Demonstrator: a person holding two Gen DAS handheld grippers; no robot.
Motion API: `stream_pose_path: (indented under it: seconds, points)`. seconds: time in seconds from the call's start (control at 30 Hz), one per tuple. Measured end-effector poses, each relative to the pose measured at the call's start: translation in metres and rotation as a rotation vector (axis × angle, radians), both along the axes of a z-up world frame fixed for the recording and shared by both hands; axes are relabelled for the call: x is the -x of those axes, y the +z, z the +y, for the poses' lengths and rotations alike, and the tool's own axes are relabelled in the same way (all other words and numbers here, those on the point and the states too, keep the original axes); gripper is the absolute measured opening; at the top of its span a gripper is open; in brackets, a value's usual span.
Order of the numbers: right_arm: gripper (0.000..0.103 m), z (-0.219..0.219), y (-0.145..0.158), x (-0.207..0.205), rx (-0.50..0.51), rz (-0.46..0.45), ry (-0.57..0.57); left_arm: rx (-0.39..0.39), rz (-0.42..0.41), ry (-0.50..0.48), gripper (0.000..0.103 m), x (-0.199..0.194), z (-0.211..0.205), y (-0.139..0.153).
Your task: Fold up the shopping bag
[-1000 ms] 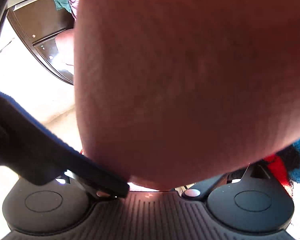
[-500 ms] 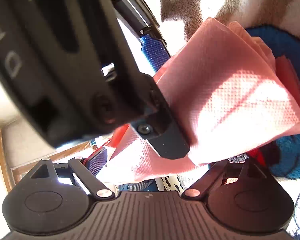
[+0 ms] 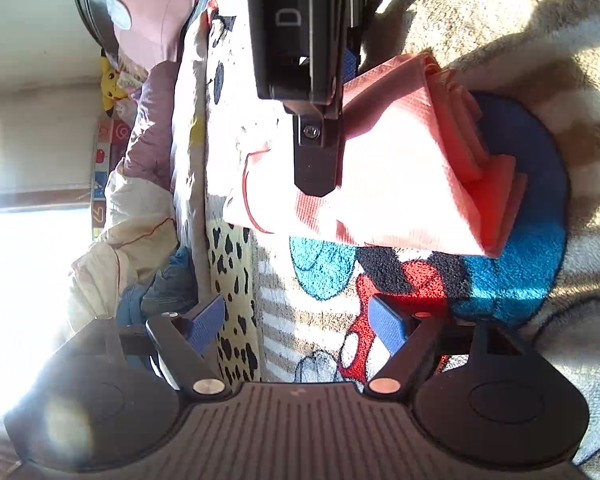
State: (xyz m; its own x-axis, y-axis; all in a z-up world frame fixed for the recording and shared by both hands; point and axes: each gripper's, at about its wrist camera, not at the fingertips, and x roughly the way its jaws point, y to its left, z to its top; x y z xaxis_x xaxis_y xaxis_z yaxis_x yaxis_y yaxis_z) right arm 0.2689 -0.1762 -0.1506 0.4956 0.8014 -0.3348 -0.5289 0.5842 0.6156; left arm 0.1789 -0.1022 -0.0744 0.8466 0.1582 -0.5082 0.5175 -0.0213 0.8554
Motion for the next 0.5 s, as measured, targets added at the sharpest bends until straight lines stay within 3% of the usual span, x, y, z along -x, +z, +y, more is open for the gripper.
stream_pose_path:
  seconds: [0.07,0.17,0.2,0.27,0.37,0.5]
  points:
    - [0.042,-0.002,-0.001,0.001,-0.011,0.004,0.003,0.011,0.016,0.003,0.079,-0.054,0.054,-0.004]
    - [0.042,-0.005,-0.001,0.003,-0.028,0.009,0.011,0.072,0.073,-0.007,0.079,-0.072,0.076,0.006]
    - [0.042,-0.004,0.0,0.005,-0.024,-0.001,0.019,0.141,0.102,-0.003,0.079,-0.072,0.085,0.009]
    - [0.042,-0.002,0.002,0.009,-0.013,-0.026,0.031,0.321,0.148,0.057,0.079,-0.073,0.09,-0.002]
    - [0.043,-0.003,0.004,0.014,-0.021,-0.056,0.039,0.657,0.226,0.167,0.079,-0.083,0.111,0.029]
    - [0.043,0.002,0.015,0.033,0.026,-0.171,0.062,1.194,0.372,0.343,0.079,-0.11,0.16,0.051]
